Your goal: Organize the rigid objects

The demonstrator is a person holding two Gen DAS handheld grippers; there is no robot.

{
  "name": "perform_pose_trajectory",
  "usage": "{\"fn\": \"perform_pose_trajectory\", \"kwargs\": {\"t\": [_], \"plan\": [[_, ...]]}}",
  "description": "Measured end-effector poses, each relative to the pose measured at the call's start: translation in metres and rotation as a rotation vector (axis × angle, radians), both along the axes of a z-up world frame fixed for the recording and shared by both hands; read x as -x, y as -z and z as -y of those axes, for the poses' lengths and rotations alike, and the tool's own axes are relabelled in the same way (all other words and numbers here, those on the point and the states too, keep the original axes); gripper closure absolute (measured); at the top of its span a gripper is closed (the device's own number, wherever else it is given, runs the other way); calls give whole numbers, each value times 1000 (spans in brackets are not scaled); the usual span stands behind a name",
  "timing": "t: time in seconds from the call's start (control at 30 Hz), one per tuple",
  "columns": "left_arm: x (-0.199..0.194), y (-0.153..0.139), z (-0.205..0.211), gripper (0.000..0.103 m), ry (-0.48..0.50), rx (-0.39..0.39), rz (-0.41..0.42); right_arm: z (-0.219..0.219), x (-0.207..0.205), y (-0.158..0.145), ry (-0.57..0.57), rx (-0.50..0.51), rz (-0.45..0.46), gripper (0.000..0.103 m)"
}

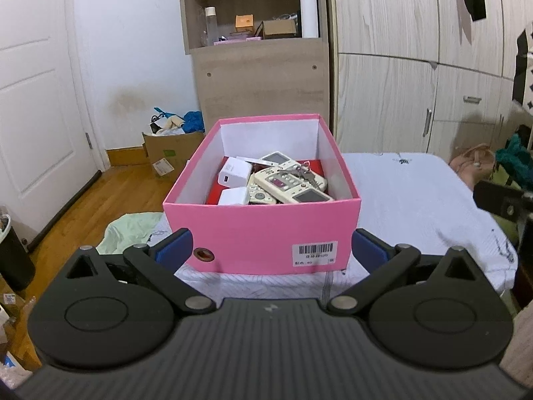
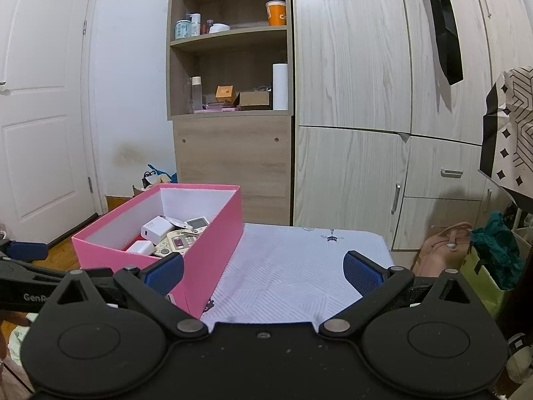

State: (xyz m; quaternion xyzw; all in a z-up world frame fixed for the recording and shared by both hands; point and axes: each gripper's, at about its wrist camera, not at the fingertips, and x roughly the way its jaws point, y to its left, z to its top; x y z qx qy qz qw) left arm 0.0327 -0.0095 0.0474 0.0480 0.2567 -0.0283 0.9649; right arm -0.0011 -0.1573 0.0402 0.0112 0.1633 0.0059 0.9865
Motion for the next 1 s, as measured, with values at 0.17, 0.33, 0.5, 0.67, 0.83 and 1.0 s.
{"fn": "perform_pose_trajectory", "kwargs": {"t": [0.17, 0.33, 0.5, 0.67, 0.83, 1.0], "plan": [[0, 1, 0, 0, -4, -3, -4, -1, 0, -1, 1, -6, -2, 0], [-1, 4, -4, 0, -40, 13, 7, -1, 0, 0, 9, -8, -3, 0], [1, 5, -2, 0, -57, -24, 29, -3, -2, 3, 16, -3, -6, 0], [1, 6, -2, 0, -60, -16, 17, -3, -3, 3, 25, -5, -12, 0], [3, 6, -1, 0, -59, -15, 24, -2, -6, 4, 27, -4, -25, 0], [4, 6, 1, 0, -52, -22, 30, -3, -6, 5, 34, 2, -32, 0]]}}
